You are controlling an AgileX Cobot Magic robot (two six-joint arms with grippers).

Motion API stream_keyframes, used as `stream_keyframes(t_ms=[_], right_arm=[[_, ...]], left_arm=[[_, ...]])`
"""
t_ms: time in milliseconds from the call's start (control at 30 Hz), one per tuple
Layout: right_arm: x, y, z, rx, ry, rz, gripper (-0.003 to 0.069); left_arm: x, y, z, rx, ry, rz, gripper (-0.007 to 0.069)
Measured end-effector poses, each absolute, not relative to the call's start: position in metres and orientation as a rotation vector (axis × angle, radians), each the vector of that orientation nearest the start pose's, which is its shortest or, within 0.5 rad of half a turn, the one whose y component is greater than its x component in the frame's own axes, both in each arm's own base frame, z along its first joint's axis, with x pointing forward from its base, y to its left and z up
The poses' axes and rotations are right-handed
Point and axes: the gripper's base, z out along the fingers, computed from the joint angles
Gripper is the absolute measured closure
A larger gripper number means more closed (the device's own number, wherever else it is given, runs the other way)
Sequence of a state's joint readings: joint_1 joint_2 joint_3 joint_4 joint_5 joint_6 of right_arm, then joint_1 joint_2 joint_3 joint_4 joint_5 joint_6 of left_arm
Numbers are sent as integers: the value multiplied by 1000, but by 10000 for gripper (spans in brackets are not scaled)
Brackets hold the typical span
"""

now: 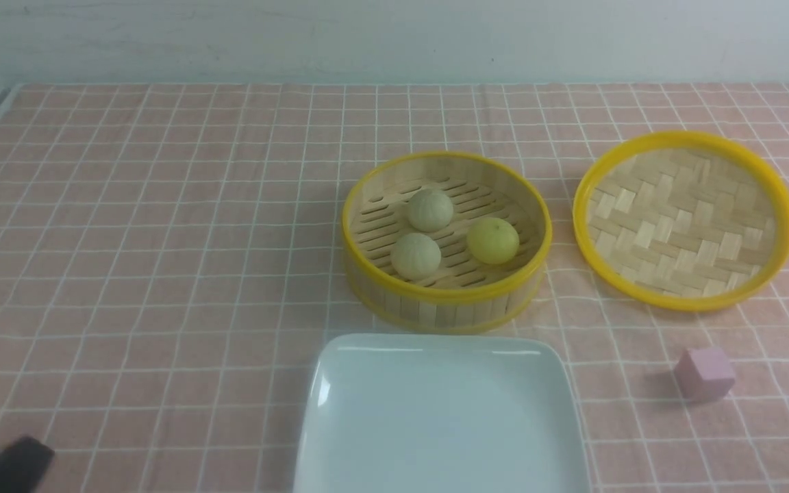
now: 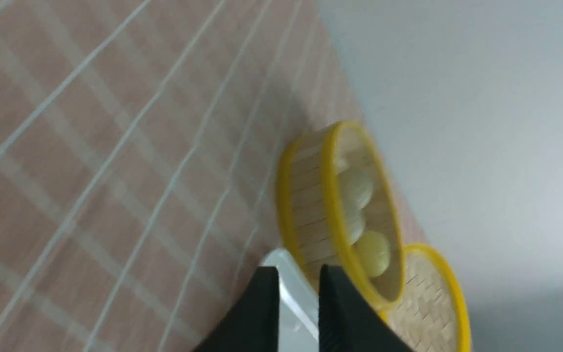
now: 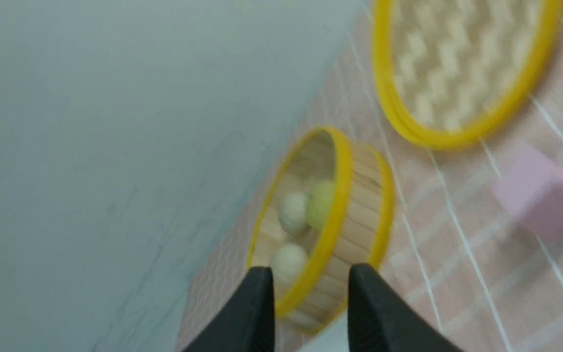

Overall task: Put the steamed buns into the plate on the pink tablecloth.
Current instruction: 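Reach toward a bun in the bamboo steamer with the right gripper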

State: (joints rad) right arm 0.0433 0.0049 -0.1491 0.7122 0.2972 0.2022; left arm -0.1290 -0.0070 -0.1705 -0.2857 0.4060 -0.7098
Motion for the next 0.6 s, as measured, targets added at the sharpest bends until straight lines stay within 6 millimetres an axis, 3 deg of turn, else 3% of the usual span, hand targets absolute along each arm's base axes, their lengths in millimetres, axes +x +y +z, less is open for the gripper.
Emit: stream_keyframes(t_ms=[100,200,333,433,533,567,600], right_arm=[[48,23,280,264,1637,663,626],[60,29,293,83,1865,549,660],[86,36,286,-81,2331,507,662],[108,42,270,-127,2635,590,660],[122,49,259,-185,2741,716,657],[133,60,253,-266,2755,889,649],[134,60,252,-288,2760,890,649]], left_arm=[[40,-9,280,-543,1664,-728,573],[49,-6,295,-571,1847,-572,610],[72,-5,293,-680,2262,-348,625],[87,-9,285,-691,2541,-238,625],[98,-14,278,-628,2686,-223,625],[108,-22,272,-529,2781,-275,625],[109,-23,271,-519,2788,-282,625]])
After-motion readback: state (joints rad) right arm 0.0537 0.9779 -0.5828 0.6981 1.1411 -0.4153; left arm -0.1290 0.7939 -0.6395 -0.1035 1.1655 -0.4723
